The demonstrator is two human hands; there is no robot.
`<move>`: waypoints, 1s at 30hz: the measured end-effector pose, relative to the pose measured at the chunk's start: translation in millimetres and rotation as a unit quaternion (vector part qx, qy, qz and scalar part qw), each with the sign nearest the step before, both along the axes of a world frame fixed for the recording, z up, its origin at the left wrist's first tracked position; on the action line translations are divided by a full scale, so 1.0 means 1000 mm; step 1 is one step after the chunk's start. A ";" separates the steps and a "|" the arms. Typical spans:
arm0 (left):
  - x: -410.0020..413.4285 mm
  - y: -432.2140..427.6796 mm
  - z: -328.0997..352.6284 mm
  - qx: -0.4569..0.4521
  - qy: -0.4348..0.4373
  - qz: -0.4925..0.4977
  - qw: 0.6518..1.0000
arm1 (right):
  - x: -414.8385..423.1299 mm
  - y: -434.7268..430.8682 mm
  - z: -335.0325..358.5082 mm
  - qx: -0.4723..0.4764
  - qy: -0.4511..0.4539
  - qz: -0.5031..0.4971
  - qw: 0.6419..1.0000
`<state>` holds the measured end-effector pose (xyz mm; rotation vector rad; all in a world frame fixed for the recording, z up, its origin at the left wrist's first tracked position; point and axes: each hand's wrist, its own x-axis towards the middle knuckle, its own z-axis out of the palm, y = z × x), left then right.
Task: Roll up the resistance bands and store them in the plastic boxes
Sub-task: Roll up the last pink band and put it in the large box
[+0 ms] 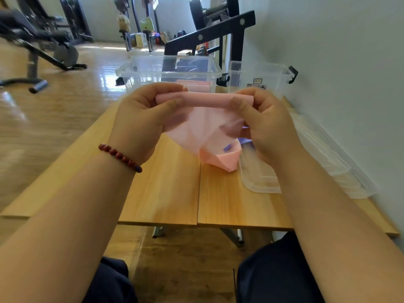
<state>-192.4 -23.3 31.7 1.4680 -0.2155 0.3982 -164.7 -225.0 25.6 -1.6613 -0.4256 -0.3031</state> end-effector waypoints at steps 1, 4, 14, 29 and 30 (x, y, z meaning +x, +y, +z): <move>0.000 0.000 0.004 -0.001 0.004 0.001 1.000 | -0.001 0.000 0.003 -0.007 -0.012 -0.007 1.000; 0.000 -0.004 0.019 0.008 0.006 0.002 1.000 | -0.004 -0.005 0.022 0.008 -0.039 -0.025 0.999; 0.006 -0.038 0.101 0.012 -0.062 -0.032 0.998 | -0.015 -0.039 0.111 0.062 -0.042 -0.009 0.997; -0.012 -0.077 0.195 -0.027 -0.112 -0.074 0.991 | -0.045 -0.071 0.197 0.079 -0.101 -0.057 0.990; -0.012 -0.079 0.201 -0.027 -0.113 -0.071 0.991 | -0.045 -0.073 0.202 0.087 -0.103 -0.056 0.989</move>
